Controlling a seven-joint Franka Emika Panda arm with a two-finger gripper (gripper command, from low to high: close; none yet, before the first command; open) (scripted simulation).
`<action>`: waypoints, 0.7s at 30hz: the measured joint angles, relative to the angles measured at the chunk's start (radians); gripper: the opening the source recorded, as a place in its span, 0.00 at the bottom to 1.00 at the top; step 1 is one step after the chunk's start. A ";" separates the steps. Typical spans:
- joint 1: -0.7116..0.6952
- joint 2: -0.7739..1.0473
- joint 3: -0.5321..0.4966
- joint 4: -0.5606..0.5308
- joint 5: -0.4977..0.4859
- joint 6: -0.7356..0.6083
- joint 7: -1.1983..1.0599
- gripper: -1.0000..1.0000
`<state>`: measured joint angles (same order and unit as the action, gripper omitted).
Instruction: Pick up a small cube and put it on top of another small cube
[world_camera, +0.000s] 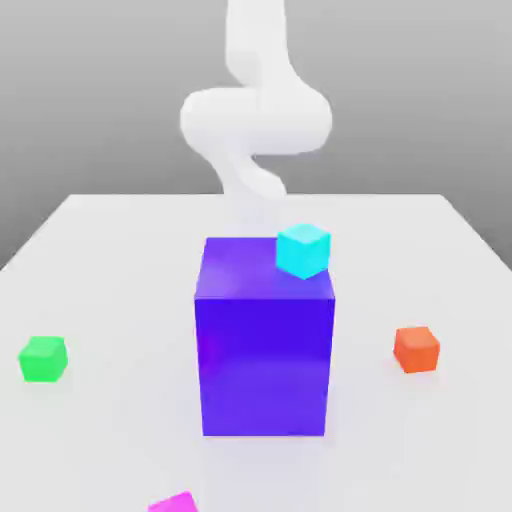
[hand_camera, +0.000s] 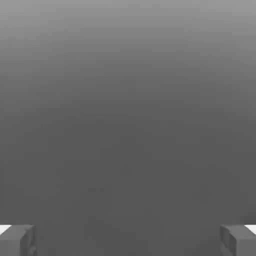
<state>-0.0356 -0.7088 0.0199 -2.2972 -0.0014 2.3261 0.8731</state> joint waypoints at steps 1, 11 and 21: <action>-0.015 0.039 0.009 0.001 -0.001 0.011 0.032 0.50; -0.130 0.405 0.073 0.012 -0.040 0.116 0.348 0.50; -0.186 0.767 0.073 0.023 -0.087 0.219 0.668 0.50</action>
<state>-0.2211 0.0587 0.0930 -2.2738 -0.0881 2.5453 1.5411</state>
